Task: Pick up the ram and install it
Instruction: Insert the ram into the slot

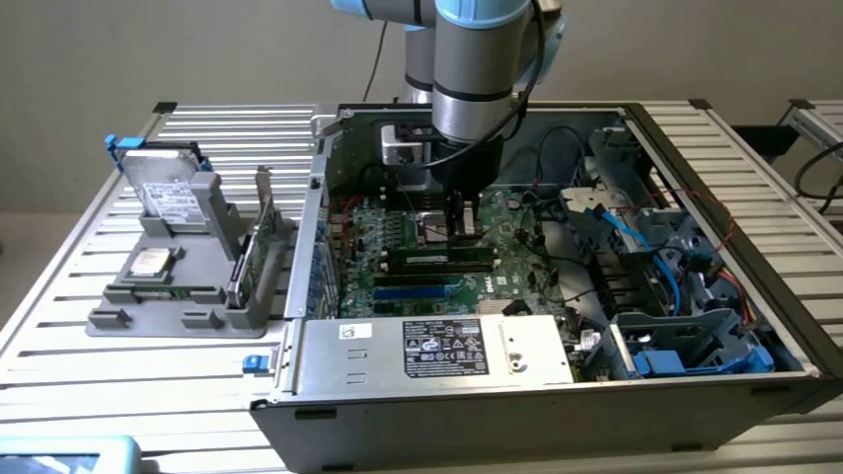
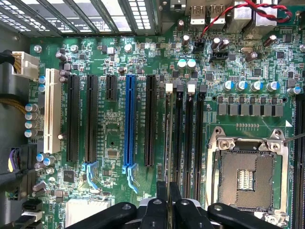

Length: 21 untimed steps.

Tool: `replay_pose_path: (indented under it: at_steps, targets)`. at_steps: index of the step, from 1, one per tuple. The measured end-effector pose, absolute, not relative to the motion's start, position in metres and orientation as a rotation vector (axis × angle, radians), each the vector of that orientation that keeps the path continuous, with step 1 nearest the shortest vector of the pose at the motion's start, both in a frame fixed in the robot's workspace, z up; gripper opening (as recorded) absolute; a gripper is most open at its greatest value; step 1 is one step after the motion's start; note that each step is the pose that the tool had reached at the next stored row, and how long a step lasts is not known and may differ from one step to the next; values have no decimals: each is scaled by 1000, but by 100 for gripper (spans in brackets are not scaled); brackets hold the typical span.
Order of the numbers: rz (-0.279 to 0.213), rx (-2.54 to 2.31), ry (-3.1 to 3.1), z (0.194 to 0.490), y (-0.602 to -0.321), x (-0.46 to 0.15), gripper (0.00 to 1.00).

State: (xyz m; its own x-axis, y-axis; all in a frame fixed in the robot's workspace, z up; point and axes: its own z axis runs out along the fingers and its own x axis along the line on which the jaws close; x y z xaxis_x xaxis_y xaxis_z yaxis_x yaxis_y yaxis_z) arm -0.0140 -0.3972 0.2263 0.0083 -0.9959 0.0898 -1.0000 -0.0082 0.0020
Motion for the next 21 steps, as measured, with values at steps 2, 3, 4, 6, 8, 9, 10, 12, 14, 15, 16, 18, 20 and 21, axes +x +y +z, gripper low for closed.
replay_pose_path:
  at_steps: [2,3,4,6,8,9,10,12,14,15,16,18,20,21]
  targets:
    - [96,2184,-2165,226,-397,-14,14]
    - [97,2185,-2165,226,-397,-14,14]
    - [97,2186,-2164,226,-397,-14,14]
    - [97,2187,-2163,226,-397,-14,14]
    - [97,2188,-2162,226,-397,-14,14]
    - [97,2189,-2161,226,-397,-14,14]
    - [97,2190,-2160,226,-397,-14,14]
    - [97,2191,-2159,226,-397,-14,14]
    - [97,2192,-2158,226,-397,-14,14]
    - [98,2193,-2157,226,-397,-14,14]
    - [97,2194,-2157,226,-397,-14,14]
    - [98,2196,-2155,226,-397,-14,14]
    - [98,2197,-2153,226,-397,-14,14]
    - [98,2198,-2152,226,-397,-14,14]
